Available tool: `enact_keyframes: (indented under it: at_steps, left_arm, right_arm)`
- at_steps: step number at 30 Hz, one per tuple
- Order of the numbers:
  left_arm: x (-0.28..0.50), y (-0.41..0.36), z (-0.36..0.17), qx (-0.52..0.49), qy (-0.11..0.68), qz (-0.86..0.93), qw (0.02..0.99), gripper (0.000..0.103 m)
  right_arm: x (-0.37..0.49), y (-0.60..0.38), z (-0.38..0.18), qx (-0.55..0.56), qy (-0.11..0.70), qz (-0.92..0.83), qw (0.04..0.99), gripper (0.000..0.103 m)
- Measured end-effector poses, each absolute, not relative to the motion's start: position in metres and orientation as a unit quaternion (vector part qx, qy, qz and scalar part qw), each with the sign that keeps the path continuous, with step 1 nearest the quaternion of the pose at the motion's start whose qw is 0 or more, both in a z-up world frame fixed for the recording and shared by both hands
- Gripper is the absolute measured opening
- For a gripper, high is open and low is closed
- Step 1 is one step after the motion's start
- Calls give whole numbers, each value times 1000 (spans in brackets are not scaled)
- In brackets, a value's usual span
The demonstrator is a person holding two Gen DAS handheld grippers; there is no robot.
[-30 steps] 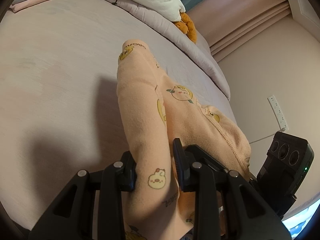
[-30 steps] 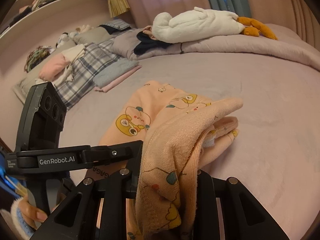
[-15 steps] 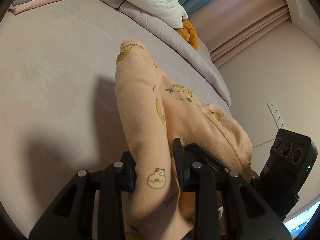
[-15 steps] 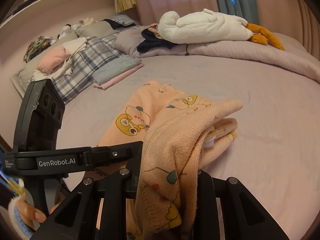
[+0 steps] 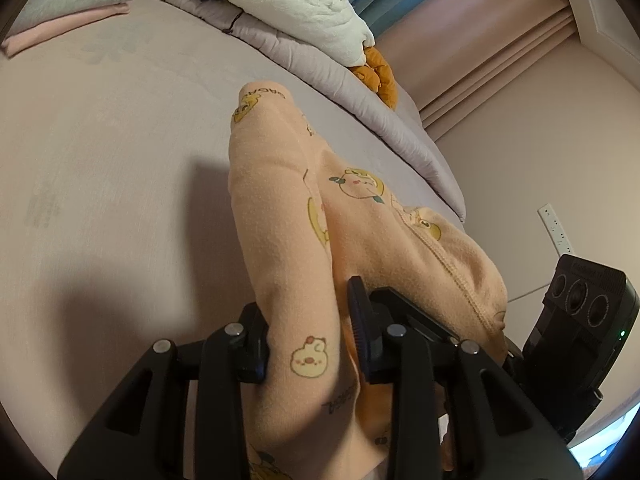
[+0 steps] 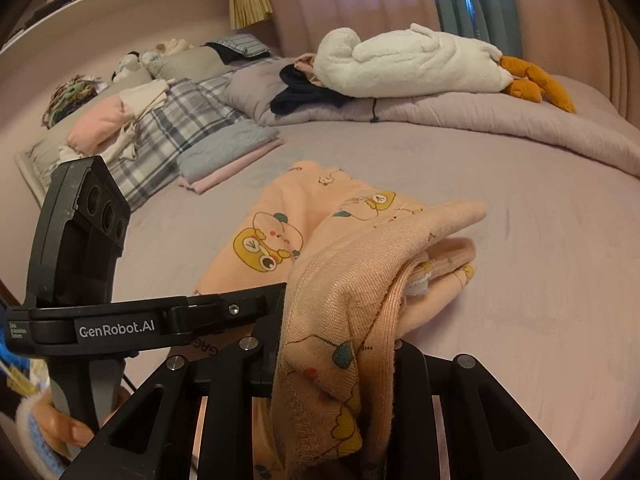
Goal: Fold small clothes
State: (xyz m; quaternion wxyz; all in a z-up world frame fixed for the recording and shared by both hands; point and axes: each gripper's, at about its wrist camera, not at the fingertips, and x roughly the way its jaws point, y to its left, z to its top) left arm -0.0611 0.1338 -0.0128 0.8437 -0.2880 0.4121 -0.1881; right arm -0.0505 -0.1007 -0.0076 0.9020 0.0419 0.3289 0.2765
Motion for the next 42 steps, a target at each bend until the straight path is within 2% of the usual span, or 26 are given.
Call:
enact_keyframes:
  at_steps: [1,24,42]
  left_arm:
    - [-57,134,-12,-286,411,-188,845,30]
    - [39,127,-8,-214,408,-175,870,30]
    - [63,123,-3,-192,405,-172,877,30]
  right_arm:
    - [-47,-101,-7,44,328,276,902,27]
    - [33,-117,-10,77,298,284,908,27]
    - [59,-125,-7,99,291,292,906,27]
